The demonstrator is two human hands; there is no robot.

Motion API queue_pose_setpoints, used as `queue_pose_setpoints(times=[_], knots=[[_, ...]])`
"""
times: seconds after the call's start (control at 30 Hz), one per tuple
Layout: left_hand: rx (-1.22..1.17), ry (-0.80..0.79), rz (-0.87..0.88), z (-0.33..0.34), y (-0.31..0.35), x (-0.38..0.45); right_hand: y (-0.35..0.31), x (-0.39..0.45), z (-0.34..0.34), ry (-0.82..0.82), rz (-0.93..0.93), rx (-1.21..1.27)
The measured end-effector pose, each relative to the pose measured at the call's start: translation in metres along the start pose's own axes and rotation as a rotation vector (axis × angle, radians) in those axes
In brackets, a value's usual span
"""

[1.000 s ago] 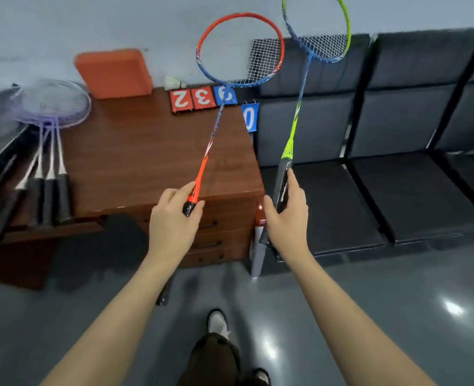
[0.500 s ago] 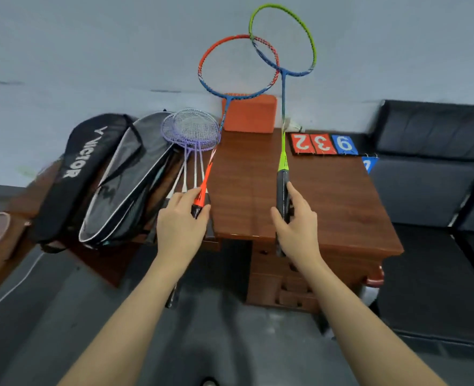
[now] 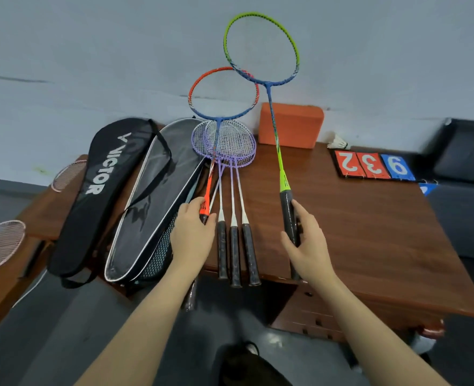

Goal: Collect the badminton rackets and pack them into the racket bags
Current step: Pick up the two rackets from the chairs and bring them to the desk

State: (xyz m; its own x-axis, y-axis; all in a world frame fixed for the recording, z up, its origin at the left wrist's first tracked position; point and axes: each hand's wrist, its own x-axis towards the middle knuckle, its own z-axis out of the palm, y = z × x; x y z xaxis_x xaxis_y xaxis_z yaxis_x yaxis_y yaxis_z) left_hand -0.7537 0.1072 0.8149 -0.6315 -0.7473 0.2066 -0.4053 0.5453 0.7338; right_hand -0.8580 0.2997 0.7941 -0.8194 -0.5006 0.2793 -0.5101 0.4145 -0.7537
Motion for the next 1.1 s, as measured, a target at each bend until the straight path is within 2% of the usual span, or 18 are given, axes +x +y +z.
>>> queue_pose_setpoints(times=[0.13, 0.37, 0.47, 0.6, 0.67, 0.8, 0.9, 1.0, 1.1], knots=[[-0.010, -0.100, -0.078, 0.033, -0.008, 0.042, 0.015, 0.036, 0.013, -0.037, -0.005, 0.004], [-0.052, -0.173, -0.216, 0.093, -0.018, 0.074, 0.042, 0.064, 0.023, -0.100, -0.014, -0.078], [-0.090, -0.274, -0.205, 0.113, -0.029, 0.069, 0.044, 0.064, 0.025, -0.119, -0.015, -0.070], [-0.112, -0.330, -0.162, 0.124, -0.044, 0.068, 0.046, 0.058, 0.031, -0.099, 0.009, -0.072], [-0.052, -0.355, -0.098, 0.125, -0.052, 0.069, 0.045, 0.050, 0.036, -0.099, 0.034, -0.078], [0.257, -0.437, 0.157, 0.121, -0.075, 0.075, 0.036, 0.034, 0.052, -0.088, 0.067, -0.101], [0.272, -0.474, 0.312, 0.113, -0.092, 0.082, 0.027, 0.028, 0.066, -0.064, 0.078, -0.121], [0.279, -0.540, 0.379, 0.105, -0.105, 0.091, 0.017, 0.019, 0.080, -0.056, 0.090, -0.130], [0.316, -0.620, 0.370, 0.102, -0.108, 0.097, 0.013, 0.013, 0.094, -0.041, 0.120, -0.138]])
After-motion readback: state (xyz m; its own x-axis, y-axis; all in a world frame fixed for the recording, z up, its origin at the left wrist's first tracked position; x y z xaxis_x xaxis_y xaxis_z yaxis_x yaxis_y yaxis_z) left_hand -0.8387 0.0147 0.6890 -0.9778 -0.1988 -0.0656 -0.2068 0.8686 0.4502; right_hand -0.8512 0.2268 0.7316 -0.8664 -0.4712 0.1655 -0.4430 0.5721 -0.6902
